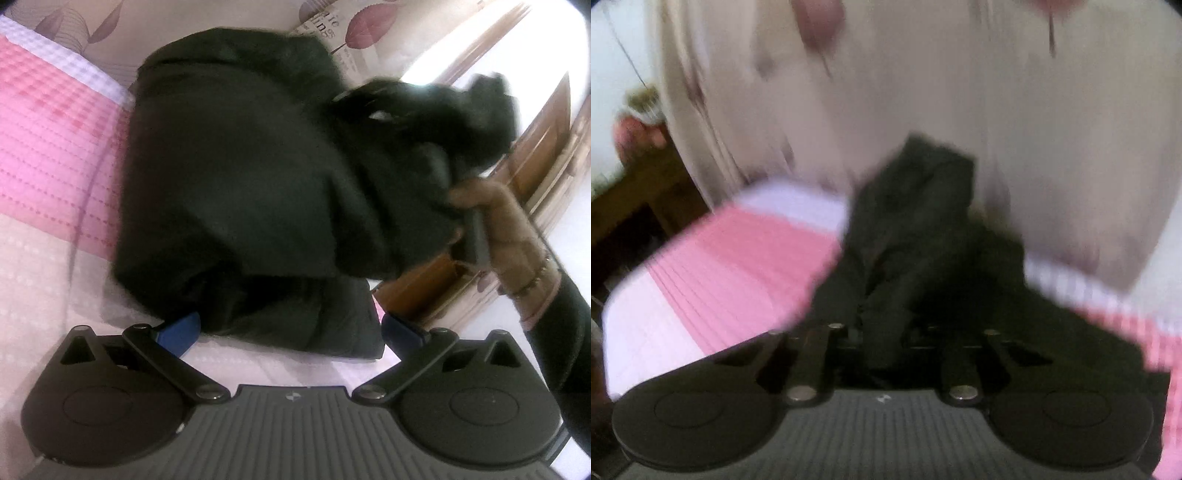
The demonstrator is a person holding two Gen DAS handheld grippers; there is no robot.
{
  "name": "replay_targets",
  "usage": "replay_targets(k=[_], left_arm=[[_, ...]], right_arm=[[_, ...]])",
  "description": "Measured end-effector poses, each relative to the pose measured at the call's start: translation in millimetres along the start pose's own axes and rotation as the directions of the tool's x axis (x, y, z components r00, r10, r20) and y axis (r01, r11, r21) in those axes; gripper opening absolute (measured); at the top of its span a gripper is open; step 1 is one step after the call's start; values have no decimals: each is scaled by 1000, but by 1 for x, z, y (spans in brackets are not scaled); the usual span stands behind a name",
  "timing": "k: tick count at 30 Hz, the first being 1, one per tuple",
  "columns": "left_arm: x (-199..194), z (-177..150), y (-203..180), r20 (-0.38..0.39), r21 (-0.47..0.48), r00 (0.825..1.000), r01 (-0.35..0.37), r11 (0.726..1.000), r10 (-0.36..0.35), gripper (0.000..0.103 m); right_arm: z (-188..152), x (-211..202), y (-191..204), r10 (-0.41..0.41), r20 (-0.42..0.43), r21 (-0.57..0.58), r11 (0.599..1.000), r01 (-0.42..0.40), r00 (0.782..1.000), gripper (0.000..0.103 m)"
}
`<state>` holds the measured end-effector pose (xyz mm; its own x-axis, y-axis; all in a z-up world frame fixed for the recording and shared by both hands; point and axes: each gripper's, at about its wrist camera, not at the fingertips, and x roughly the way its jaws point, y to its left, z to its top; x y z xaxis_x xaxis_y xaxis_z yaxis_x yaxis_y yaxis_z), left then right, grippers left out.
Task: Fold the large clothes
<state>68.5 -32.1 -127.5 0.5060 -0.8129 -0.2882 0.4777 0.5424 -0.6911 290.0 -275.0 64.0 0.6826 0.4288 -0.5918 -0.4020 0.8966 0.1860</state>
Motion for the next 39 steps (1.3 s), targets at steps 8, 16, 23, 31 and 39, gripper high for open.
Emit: replay_targets(k=[8,16,23,31,39], left_arm=[[0,-1,-2,-1,10,1000,-16,1000,16,103],[6,0,-9,-19,35,998,-51,998,52,103],[13,3,-12,-34,48,996,-75,996,77,103],[13,1,-13,-28,53,996,-79,995,81,103],[11,1,-12,-30,59,996,-80,995,81,103]], right_arm=[[-33,-65,-65,-110,153,135,987,89,982,9],[-123,-92,-146,-203,273,438,897,67,940,2],[-137,-118,-162,-123,307,524,850,-60,944,9],[-65,-57,-73,-8,76,281,960,-14,997,103],[-39,-6,-15,-49,-27,-42,998,48,998,19]])
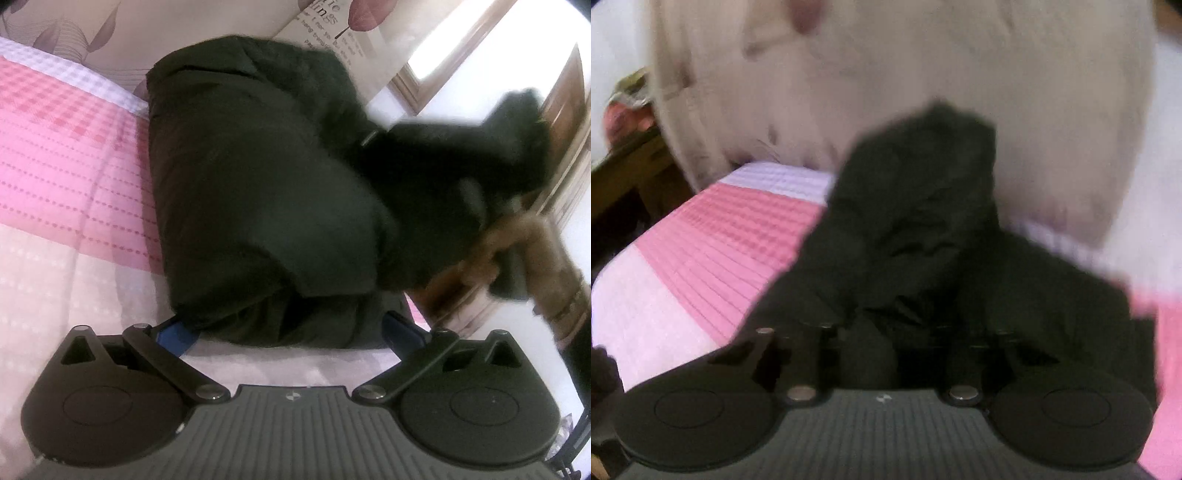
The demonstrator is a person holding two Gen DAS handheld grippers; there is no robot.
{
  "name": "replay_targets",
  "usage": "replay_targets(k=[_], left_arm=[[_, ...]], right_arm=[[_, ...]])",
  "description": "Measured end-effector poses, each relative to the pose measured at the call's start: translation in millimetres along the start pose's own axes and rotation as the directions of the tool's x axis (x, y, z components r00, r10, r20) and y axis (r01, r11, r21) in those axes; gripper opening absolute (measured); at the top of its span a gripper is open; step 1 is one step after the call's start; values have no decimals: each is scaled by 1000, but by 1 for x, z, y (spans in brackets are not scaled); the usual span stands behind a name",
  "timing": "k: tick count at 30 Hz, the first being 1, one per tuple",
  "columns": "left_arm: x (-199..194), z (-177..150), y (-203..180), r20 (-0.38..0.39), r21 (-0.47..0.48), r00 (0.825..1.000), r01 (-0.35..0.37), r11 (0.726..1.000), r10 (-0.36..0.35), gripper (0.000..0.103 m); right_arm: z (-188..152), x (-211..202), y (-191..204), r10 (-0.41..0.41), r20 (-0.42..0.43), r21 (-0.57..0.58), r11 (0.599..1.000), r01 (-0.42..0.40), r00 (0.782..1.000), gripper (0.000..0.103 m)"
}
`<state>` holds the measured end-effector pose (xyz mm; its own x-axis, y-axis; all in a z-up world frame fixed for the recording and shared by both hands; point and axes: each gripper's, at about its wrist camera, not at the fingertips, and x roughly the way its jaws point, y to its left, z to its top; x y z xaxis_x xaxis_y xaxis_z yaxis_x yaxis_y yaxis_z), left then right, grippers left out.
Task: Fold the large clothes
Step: 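Release the jacket bundle and pull both grippers back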
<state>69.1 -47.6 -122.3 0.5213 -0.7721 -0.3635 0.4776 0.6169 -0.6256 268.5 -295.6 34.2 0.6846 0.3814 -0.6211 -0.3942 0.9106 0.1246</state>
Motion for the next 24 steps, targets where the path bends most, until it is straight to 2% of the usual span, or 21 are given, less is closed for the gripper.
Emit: replay_targets(k=[1,3,5,9,12,14,16,20,22,24], left_arm=[[-1,0,1,3,-3,1000,3,1000,-3,103],[-2,0,2,9,-9,1000,7,1000,-7,103],[-2,0,2,9,-9,1000,6,1000,-6,103],[-2,0,3,9,-9,1000,7,1000,-7,103],[-1,1,1,4,0,1000,2,1000,-2,103],[-1,2,-5,-6,24,1000,1,1000,-1,103],[-2,3,-17,3,73,1000,29,997,-30,103],[9,5,-53,16,234,999,36,972,-41,103],[25,5,-58,-12,233,1000,9,973,-6,103],[42,5,-53,-49,173,998,-18,985,26,103]], right_arm=[[5,-20,-6,1,67,27,1000,-3,998,19],[0,-45,-21,-57,146,58,997,49,988,18],[-18,-59,-47,-107,176,133,987,84,979,18],[-74,-62,-102,-135,204,352,934,56,970,17],[-114,-56,-131,-125,248,502,865,-17,961,17],[-132,-62,-145,-79,338,553,823,-130,938,18],[-141,-60,-150,-35,395,563,799,-211,918,18],[-139,-56,-155,-25,393,552,806,-214,919,18],[-136,-62,-151,-46,366,524,836,-165,929,18],[-131,-67,-146,-70,340,492,863,-114,938,18]])
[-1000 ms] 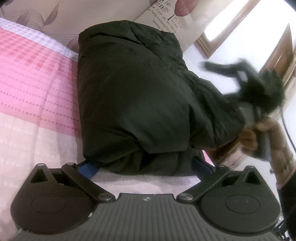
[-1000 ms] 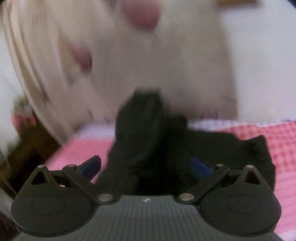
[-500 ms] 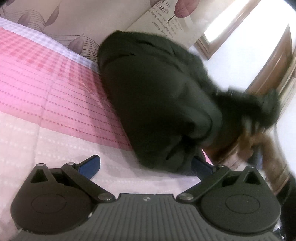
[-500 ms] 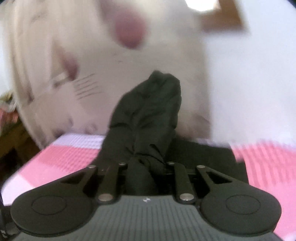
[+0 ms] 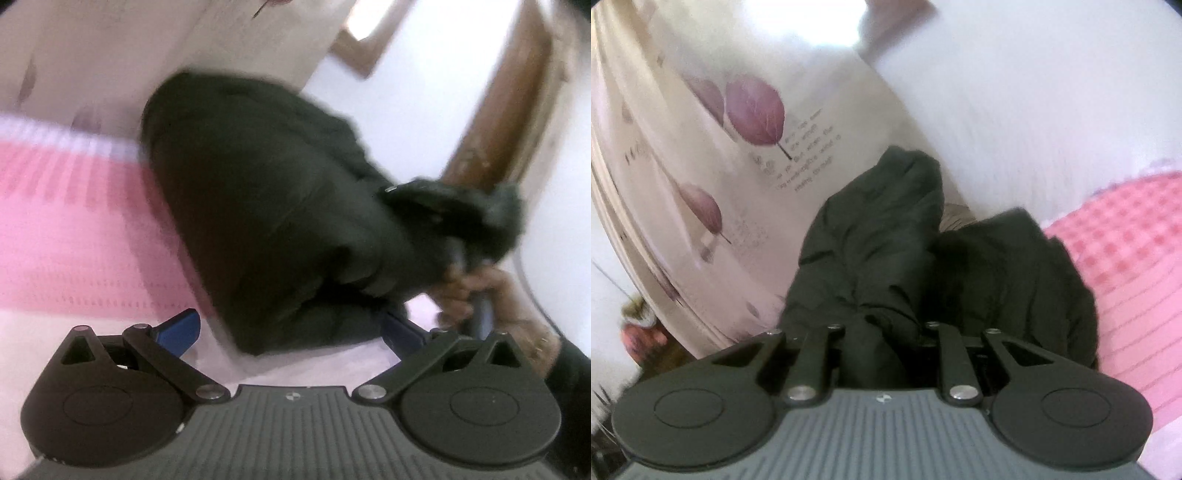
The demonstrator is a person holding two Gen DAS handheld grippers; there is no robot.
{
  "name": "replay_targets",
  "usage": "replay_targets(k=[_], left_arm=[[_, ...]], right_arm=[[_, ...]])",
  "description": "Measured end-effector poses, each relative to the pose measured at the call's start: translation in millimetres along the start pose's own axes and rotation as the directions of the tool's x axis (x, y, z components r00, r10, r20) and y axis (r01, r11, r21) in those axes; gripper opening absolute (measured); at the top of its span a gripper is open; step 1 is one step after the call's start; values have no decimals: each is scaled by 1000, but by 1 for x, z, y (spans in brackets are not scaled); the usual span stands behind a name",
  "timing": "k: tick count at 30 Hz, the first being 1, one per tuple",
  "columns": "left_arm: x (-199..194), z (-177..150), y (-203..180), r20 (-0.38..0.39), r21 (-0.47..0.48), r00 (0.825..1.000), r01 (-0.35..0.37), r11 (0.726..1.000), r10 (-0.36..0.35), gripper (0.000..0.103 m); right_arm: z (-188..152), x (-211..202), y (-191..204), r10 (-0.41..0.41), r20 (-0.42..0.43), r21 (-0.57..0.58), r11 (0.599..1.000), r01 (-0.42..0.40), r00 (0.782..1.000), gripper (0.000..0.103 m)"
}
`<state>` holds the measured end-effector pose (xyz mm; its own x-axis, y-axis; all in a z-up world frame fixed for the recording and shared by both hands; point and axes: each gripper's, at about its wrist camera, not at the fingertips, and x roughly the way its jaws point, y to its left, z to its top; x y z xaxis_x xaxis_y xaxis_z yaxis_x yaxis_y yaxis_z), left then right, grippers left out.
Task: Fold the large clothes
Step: 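Release the jacket bundle and pull both grippers back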
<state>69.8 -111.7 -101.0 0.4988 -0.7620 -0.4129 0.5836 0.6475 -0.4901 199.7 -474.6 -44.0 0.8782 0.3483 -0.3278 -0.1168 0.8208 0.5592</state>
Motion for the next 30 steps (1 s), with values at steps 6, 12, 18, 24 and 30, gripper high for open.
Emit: replay_targets(k=[6,12,18,24,30], left_arm=[[17,6,3,75,-36,997,15,999,-13,103],[38,9,-6,74,5,997,1,1000,-2,103],[51,8,8,19,-88,1000,2,996,0,103],[53,8,11,8,-99,1000,0,995,1,103],[57,13,6,-5,-85,1000,8,996,-9,103]], right_arm=[[6,-7,-3,-43,12,-84,995,44,999,21],[-2,-8,-25,-90,13,-51,995,91,996,40],[-12,-28,-41,-167,43,-55,984,169,985,57],[-13,-30,-39,-234,-1,-93,968,233,972,68],[-23,-30,-55,-291,-54,-66,955,288,955,88]])
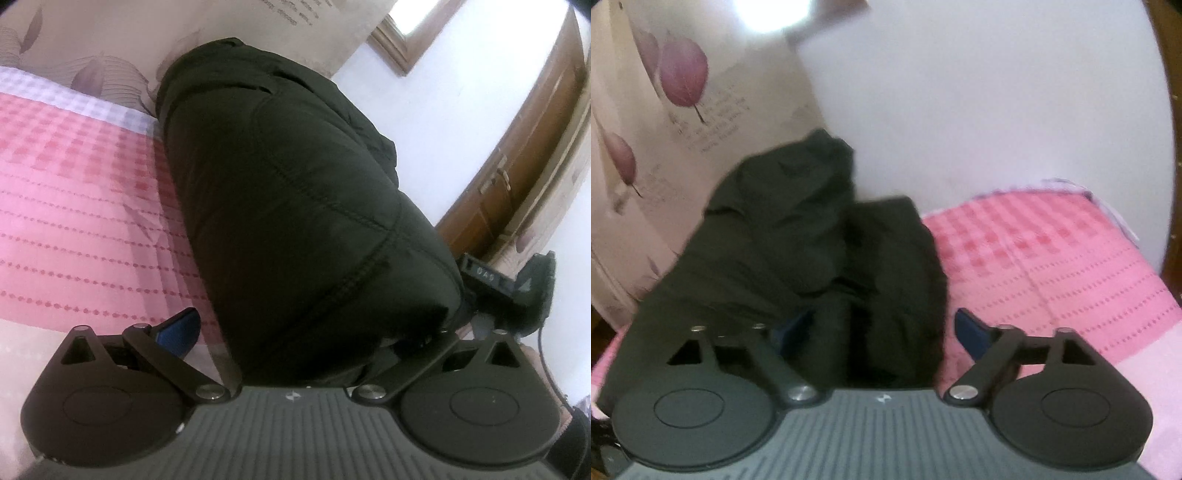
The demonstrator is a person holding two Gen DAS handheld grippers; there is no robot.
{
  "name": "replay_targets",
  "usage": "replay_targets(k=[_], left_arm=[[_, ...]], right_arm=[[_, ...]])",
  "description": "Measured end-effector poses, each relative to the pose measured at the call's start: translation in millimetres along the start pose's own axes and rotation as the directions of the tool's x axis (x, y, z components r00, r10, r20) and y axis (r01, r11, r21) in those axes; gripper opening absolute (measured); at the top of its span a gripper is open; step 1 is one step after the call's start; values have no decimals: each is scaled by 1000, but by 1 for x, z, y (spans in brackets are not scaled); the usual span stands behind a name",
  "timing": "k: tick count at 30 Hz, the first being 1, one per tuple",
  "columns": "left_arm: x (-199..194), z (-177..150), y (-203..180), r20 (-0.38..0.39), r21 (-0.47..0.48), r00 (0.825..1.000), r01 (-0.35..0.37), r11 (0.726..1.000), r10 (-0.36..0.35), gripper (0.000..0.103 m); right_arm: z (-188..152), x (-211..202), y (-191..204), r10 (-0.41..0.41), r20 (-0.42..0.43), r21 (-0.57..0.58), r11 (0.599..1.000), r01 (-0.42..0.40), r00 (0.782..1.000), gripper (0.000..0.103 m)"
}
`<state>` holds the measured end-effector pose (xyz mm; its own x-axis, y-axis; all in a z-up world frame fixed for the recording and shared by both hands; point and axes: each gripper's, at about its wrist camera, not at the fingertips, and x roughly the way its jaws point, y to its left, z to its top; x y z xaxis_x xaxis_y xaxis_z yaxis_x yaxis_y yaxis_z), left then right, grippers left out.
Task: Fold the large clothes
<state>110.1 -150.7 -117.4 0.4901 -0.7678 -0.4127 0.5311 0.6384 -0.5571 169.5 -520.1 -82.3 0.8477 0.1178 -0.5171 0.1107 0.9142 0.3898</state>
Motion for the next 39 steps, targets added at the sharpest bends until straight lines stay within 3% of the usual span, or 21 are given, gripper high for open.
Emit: replay_targets(k=[2,4,5,8,10,12,17,23,27,30,33,39], left_arm=[[2,2,-4,8,20,1000,11,1000,-11,102],[3,5,-9,16,53,1000,19,998,-20,98],[3,5,-11,21,72,1000,15,997,-17,97],[-1,6,-6,25,60,1000,18,998,-19,85],[-7,7,-3,28,65,1000,-6,998,4,72],[-19,9,2,35,57,999,-32,998,30,68],[-63,5,20,27,61,997,-70,996,68,66],[-144,-18,45,61,20,991,-118,993,117,66],[-199,-25,43,137,2,983,-128,992,126,71],[-226,-17,26,213,50,970,-132,990,119,71],[-217,1,12,218,121,970,-135,983,106,71],[-189,22,-3,247,77,969,-15,997,-5,70]], right_arm=[[-6,6,-5,31,-28,35,999,-30,999,88],[-12,12,-6,83,-50,63,995,-80,995,77],[-14,14,-8,116,-58,94,989,-110,992,65],[-18,14,-3,146,-65,114,984,-138,987,58],[-24,13,2,173,-68,148,976,-162,983,58],[-30,11,8,204,-74,167,968,-190,976,58],[-58,2,38,296,-97,217,938,-270,950,58],[-96,-15,77,395,-110,260,897,-357,912,58],[-100,-23,87,379,-89,245,905,-349,921,60],[-99,-32,83,379,-44,272,895,-354,925,61],[-94,-43,84,347,-9,259,906,-333,938,62],[-76,-61,85,299,-1,241,926,-290,954,62]])
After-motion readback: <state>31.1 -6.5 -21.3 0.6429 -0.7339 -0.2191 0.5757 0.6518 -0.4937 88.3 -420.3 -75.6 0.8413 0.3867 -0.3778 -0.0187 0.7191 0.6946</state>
